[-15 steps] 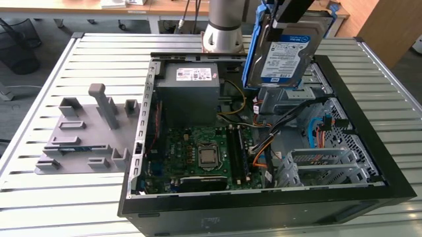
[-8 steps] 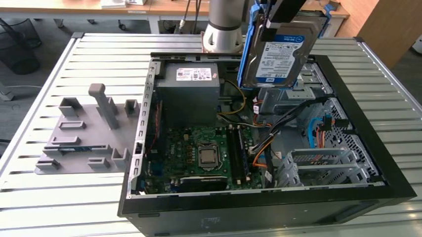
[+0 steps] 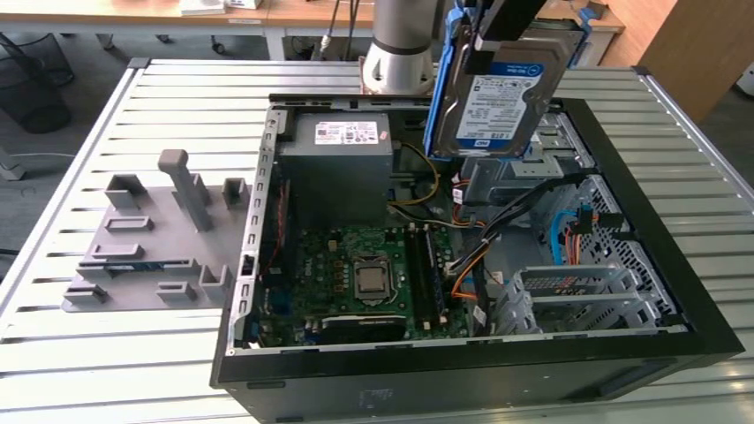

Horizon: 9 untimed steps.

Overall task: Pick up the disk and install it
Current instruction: 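Insert the disk into the insertion slot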

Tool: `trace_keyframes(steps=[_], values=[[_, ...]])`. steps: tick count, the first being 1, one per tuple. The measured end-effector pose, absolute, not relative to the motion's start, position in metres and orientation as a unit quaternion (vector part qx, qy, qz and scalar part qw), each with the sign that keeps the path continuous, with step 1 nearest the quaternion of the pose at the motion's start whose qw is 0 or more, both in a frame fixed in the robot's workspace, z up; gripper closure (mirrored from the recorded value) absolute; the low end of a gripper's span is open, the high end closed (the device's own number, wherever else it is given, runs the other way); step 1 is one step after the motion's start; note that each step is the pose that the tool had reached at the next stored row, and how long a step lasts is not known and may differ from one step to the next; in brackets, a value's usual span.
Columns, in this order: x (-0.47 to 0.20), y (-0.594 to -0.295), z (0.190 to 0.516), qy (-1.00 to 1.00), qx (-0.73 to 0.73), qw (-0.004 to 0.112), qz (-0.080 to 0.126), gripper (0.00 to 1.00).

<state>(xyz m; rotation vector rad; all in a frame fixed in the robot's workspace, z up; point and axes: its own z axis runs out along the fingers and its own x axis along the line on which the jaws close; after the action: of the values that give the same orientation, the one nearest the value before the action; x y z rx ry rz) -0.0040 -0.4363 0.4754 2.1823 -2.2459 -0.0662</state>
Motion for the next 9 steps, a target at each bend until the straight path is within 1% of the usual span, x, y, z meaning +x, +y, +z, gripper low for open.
trace_keyframes(steps=[9], values=[[-0.005, -0.45, 0.475, -0.717, 0.697, 0.005, -0.021, 0.64]])
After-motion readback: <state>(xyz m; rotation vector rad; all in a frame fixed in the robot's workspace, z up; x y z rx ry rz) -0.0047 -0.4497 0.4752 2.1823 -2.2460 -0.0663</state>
